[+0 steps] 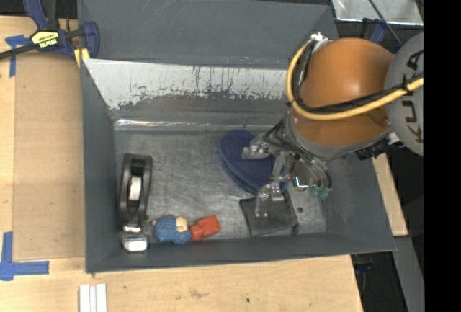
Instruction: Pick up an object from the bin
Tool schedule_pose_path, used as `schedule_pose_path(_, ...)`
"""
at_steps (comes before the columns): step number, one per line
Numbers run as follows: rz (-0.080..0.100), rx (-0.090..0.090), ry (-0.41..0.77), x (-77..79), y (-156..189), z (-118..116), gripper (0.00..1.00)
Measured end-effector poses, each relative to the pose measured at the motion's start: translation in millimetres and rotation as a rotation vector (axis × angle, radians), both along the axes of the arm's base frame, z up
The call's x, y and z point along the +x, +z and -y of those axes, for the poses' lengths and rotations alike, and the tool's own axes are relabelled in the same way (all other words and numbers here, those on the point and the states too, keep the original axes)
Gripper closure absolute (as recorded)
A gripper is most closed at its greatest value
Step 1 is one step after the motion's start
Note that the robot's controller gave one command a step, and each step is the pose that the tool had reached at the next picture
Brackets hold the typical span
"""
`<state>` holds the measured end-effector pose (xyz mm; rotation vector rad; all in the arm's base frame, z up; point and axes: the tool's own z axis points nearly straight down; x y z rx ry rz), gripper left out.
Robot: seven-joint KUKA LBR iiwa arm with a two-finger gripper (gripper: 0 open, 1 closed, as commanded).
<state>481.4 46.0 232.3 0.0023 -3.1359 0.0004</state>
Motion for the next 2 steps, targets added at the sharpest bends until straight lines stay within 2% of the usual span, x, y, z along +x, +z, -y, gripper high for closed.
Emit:
schedule_pose_path(1, 0.003, 0.000, -0.050, 49.2, -96.2, 12.7, 0.00)
schedule_pose_path(2, 0.024, 0.009, -0.061, 97.6, -155.3, 61.1, 0.00)
